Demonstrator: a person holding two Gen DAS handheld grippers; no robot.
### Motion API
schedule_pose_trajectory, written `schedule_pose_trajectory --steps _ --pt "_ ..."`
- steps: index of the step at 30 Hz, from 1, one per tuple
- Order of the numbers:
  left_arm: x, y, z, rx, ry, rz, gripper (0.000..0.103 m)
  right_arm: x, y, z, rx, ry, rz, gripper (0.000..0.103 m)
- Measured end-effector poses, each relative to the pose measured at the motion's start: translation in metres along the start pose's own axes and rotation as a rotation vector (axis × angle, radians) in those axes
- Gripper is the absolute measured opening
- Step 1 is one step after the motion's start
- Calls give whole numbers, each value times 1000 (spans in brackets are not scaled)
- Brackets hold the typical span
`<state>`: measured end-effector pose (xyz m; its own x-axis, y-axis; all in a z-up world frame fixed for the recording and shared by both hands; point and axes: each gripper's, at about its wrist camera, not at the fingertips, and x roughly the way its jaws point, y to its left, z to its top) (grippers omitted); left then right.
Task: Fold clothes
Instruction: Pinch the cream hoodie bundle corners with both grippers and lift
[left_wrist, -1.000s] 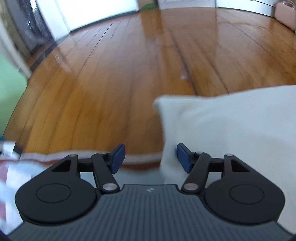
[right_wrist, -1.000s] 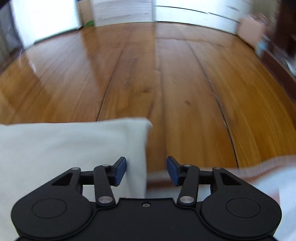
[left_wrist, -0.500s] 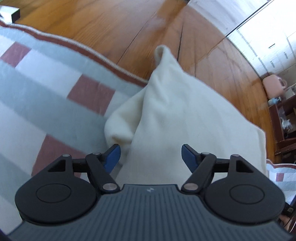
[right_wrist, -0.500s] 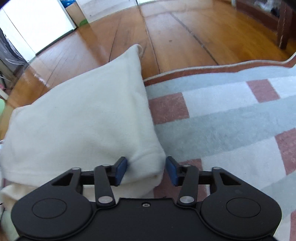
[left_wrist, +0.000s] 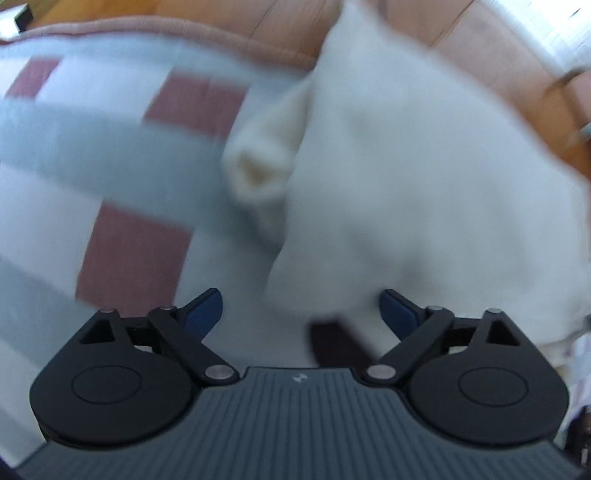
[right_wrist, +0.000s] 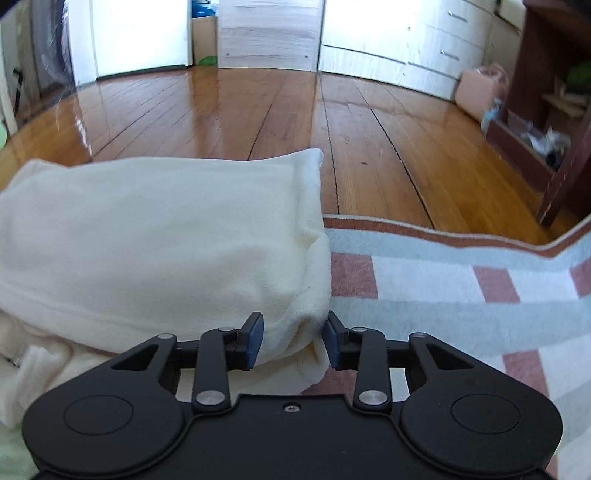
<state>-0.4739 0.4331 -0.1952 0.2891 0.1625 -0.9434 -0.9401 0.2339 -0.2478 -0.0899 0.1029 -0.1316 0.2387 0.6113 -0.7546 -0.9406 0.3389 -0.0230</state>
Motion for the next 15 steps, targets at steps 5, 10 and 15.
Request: schedule_pose_trajectory --steps 5,10,15 --pt "-34 -30 -4 165 -178 -6 18 -1 -5 -9 83 21 37 40" --pt "-50 -39 -4 172 -255 -46 16 -14 -7 -6 105 -19 111 15" --pt "-53 -34 1 113 -264 -107 21 -9 -17 -1 190 1 161 20"
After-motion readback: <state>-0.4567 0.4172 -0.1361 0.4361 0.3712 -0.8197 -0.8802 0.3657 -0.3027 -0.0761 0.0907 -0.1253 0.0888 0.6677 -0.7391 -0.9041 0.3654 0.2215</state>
